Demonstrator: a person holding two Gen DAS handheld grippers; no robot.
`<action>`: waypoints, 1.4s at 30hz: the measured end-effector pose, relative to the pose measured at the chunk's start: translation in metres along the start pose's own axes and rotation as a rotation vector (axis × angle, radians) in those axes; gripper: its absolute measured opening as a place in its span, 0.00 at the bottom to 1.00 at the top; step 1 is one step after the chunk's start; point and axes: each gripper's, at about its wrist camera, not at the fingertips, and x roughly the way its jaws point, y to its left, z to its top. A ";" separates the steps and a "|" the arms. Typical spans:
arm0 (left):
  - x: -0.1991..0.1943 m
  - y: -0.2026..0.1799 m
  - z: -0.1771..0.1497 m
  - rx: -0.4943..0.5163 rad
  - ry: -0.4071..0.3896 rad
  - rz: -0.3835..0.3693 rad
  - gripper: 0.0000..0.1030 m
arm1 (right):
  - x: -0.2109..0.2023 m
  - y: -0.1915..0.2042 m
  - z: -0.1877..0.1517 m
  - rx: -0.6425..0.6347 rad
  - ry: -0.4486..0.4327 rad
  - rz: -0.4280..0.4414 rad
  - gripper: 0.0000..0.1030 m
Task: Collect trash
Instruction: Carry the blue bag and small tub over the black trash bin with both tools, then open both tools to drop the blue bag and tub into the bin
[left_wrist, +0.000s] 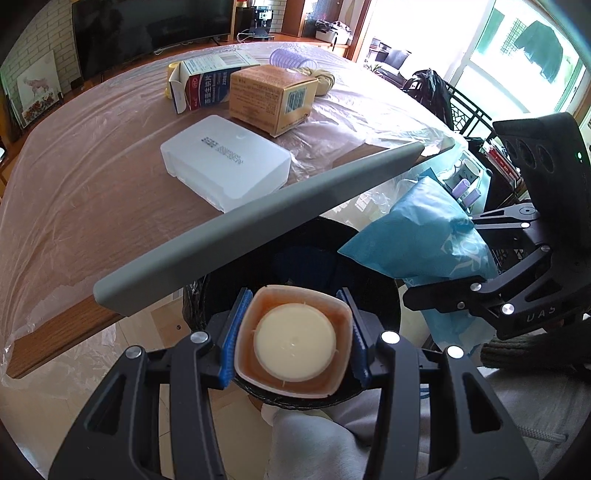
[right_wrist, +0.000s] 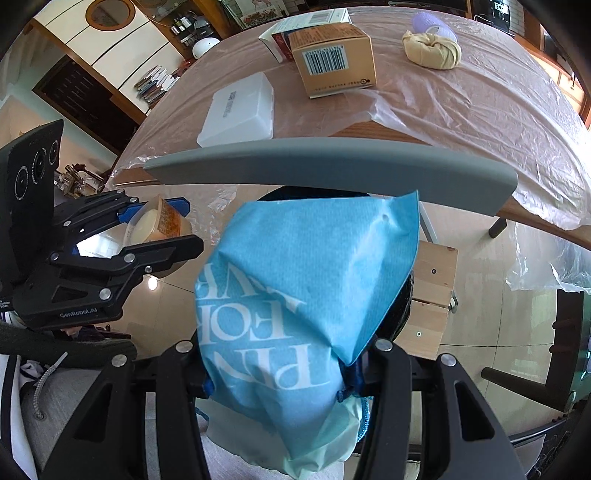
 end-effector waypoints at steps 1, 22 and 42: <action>0.001 -0.001 0.000 0.002 0.002 0.002 0.47 | 0.001 0.000 0.001 0.001 0.002 -0.002 0.48; 0.034 0.001 -0.007 0.016 0.060 0.038 0.47 | 0.036 0.014 0.008 -0.034 0.071 -0.032 0.48; 0.052 -0.002 -0.001 0.039 0.092 0.042 0.47 | 0.058 0.009 0.016 -0.007 0.106 -0.047 0.48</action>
